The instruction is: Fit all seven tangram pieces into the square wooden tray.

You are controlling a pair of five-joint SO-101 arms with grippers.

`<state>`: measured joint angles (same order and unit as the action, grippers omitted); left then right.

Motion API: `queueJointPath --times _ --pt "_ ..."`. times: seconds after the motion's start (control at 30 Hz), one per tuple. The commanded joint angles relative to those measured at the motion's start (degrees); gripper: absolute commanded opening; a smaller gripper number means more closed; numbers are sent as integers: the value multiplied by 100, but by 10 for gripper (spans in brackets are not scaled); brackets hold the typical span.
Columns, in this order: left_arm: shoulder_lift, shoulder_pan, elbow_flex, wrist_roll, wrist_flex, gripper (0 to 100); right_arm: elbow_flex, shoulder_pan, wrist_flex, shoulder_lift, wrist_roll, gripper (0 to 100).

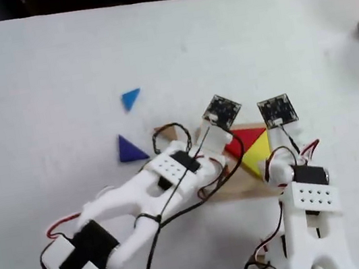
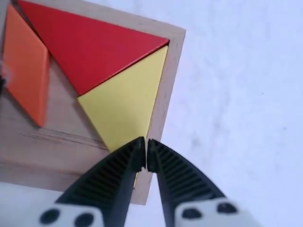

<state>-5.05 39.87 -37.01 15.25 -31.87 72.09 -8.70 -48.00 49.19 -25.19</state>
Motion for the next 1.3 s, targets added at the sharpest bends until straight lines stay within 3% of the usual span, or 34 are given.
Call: queueJointPath --times 0.0,0.17,0.37,0.6,0.7,0.87,1.1,1.27 --pt "927 -66 -70 62 -105 21 -79 -13 119 22 44 18" --pt "1736 180 -862 53 659 21 -79 -13 127 22 44 18" --pt "980 813 -563 62 1187 21 -79 -4 127 22 44 18" --pt "-479 699 519 70 774 21 -79 -4 127 22 44 18" --pt "-453 514 659 237 193 21 -79 -13 127 22 44 18" --pt "-444 -4 624 264 -105 21 -79 -13 127 22 44 18" --pt "-418 66 677 255 -105 21 -79 -13 127 22 44 18" --pt "356 57 510 220 -281 21 -79 -13 127 22 62 18"
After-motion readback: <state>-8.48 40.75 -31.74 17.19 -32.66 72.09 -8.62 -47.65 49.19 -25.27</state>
